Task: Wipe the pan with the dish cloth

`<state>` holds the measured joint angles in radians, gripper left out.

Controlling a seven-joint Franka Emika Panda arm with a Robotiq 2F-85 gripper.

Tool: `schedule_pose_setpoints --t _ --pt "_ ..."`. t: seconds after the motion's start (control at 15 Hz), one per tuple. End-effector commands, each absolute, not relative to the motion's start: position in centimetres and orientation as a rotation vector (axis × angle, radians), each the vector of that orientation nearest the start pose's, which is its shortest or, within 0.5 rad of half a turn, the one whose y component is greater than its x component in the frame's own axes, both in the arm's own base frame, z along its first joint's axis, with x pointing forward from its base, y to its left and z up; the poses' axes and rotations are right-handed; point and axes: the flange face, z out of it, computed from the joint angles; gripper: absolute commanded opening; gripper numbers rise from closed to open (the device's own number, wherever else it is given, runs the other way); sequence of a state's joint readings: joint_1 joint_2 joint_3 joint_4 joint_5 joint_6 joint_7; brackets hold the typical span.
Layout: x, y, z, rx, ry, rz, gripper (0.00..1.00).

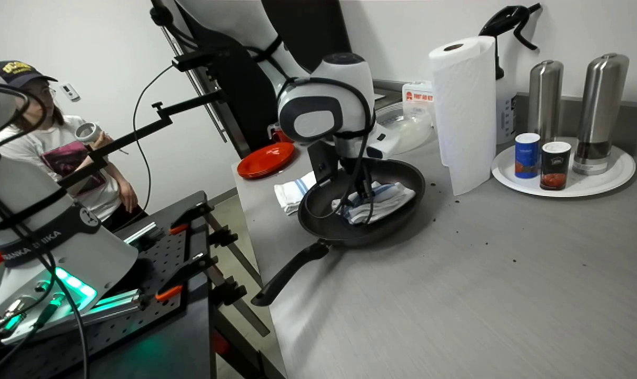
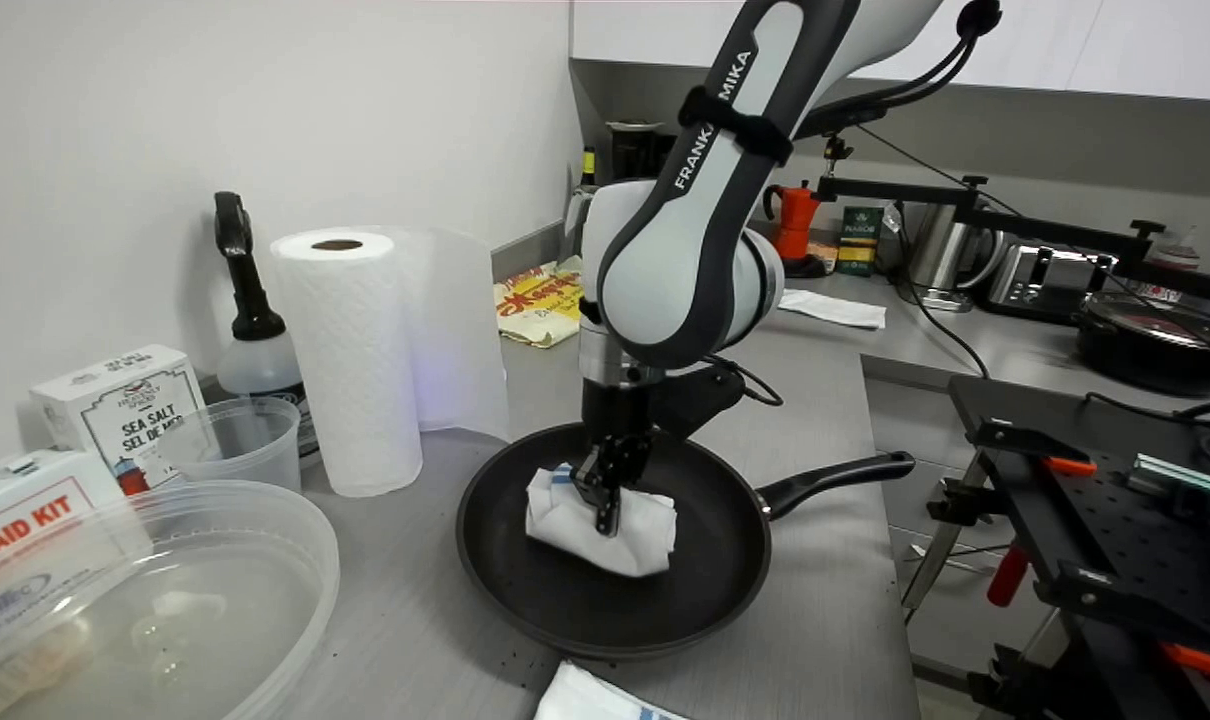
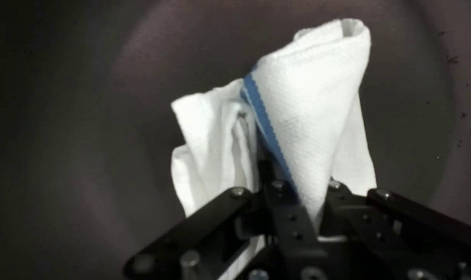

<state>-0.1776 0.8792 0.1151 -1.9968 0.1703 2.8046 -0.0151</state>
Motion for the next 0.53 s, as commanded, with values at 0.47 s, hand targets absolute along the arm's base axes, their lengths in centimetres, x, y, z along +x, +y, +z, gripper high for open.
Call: schedule_pose_setpoints --t 0.47 --pt "53.7 2.3 -5.0 -2.879 0.395 0.351 0.03"
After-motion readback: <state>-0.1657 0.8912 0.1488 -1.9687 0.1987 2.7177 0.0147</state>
